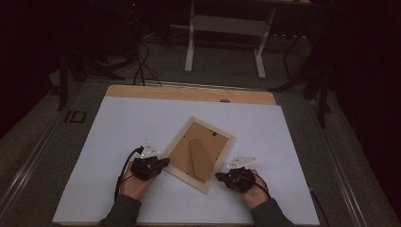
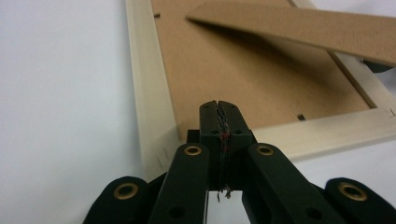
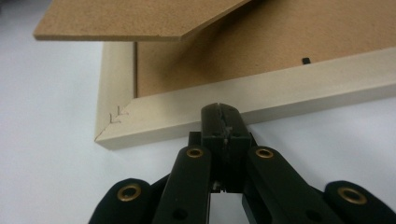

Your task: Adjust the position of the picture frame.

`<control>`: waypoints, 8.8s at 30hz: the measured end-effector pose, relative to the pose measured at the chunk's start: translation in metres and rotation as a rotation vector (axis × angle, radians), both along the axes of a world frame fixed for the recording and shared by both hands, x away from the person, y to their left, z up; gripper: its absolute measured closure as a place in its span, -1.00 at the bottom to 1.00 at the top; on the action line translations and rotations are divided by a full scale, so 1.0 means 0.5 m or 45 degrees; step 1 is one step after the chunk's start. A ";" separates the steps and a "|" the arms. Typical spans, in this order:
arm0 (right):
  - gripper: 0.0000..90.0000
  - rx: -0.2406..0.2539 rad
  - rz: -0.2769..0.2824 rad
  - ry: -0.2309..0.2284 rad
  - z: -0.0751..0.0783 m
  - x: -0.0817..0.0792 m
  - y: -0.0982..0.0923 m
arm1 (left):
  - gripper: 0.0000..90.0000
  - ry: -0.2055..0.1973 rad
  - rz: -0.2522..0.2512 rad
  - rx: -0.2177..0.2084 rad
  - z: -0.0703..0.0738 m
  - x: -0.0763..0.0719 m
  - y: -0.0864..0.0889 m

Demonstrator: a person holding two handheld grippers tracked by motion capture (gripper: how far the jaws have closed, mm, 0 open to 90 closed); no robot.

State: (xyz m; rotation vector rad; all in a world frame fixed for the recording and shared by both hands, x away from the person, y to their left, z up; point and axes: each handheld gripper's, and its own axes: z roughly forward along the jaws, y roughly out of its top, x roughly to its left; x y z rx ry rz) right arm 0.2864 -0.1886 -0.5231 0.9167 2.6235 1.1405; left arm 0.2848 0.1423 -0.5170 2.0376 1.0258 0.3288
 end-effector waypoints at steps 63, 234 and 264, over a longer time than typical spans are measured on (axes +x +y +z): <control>1.00 -0.058 -0.476 -0.035 0.008 0.302 -0.069 | 1.00 0.052 -0.035 0.113 -0.036 -0.042 -0.011; 1.00 -0.010 -0.316 0.013 -0.013 0.172 -0.080 | 1.00 0.112 0.302 0.037 -0.037 0.143 0.034; 0.93 -0.009 -0.380 -0.022 -0.016 0.183 -0.074 | 0.97 0.083 0.321 0.044 -0.039 0.137 0.032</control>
